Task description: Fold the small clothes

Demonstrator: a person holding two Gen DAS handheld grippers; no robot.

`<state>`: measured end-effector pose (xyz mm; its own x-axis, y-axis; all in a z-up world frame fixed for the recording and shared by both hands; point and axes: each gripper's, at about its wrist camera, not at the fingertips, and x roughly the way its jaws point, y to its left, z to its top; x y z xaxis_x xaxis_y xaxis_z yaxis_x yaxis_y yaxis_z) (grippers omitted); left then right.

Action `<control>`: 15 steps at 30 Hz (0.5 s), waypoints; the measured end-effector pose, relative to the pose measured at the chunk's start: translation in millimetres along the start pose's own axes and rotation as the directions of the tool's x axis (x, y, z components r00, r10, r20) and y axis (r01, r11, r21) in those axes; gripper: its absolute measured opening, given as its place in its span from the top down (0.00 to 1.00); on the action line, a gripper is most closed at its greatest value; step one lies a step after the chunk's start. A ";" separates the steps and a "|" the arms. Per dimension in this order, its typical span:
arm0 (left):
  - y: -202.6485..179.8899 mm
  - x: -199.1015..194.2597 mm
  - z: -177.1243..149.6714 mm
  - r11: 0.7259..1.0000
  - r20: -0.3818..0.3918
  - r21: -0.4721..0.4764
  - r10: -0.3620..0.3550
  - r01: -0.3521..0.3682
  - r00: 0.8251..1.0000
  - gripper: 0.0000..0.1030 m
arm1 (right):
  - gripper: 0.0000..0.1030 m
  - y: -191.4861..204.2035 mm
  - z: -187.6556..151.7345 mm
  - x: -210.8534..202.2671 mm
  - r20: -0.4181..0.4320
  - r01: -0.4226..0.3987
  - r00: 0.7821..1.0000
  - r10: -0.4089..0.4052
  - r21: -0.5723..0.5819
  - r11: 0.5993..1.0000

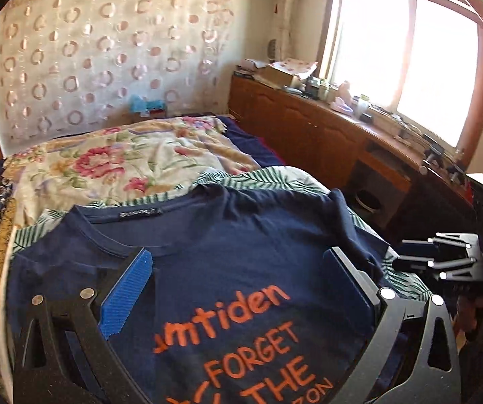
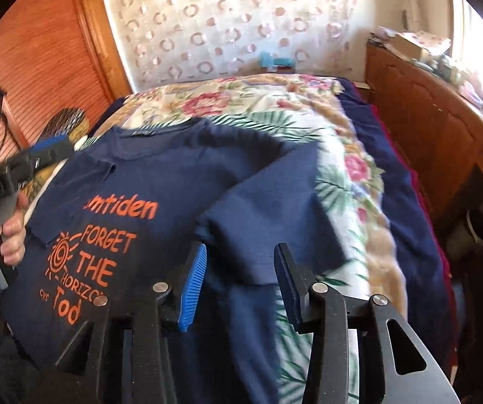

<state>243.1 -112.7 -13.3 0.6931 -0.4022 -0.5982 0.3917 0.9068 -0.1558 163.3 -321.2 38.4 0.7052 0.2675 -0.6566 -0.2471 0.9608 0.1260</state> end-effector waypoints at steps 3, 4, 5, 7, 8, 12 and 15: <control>-8.9 1.0 -2.3 1.000 -0.013 0.027 -0.015 0.016 1.000 0.01 | 0.58 -14.0 -7.1 -10.7 0.005 0.036 0.999 -0.037 0.038 0.999; -11.3 1.2 -2.5 0.999 -0.019 0.034 -0.016 0.017 1.000 0.01 | 0.58 -20.7 -8.6 -11.5 0.005 0.055 0.998 -0.056 0.054 0.997; -13.5 1.8 -3.6 0.999 -0.027 0.040 -0.023 0.024 0.999 0.01 | 0.58 -23.4 -9.0 -9.1 -0.001 0.076 0.997 -0.076 0.066 0.995; -17.0 2.2 -4.9 0.998 -0.038 0.046 -0.034 0.035 0.999 0.01 | 0.58 -28.3 -8.7 -0.3 -0.014 0.107 0.994 -0.106 0.081 0.991; -18.0 2.3 -5.8 0.998 -0.044 0.050 -0.037 0.039 0.998 0.01 | 0.58 -30.8 -8.4 5.1 -0.022 0.118 0.993 -0.116 0.089 0.989; -18.8 -1.4 -10.4 0.998 -0.055 0.061 -0.030 0.033 0.998 0.01 | 0.58 -34.2 -5.6 27.2 -0.063 0.133 0.990 -0.127 0.106 0.985; -13.7 -6.0 -14.6 0.998 -0.062 0.060 -0.017 0.021 0.998 0.01 | 0.75 -31.9 -0.3 39.4 -0.096 0.137 0.987 -0.128 0.094 0.986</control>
<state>224.7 -120.9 -19.1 0.6474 -0.4091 -0.6430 0.4421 0.8889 -0.1204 198.8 -341.3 8.3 0.6640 0.1339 -0.7357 -0.0845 0.9910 0.1041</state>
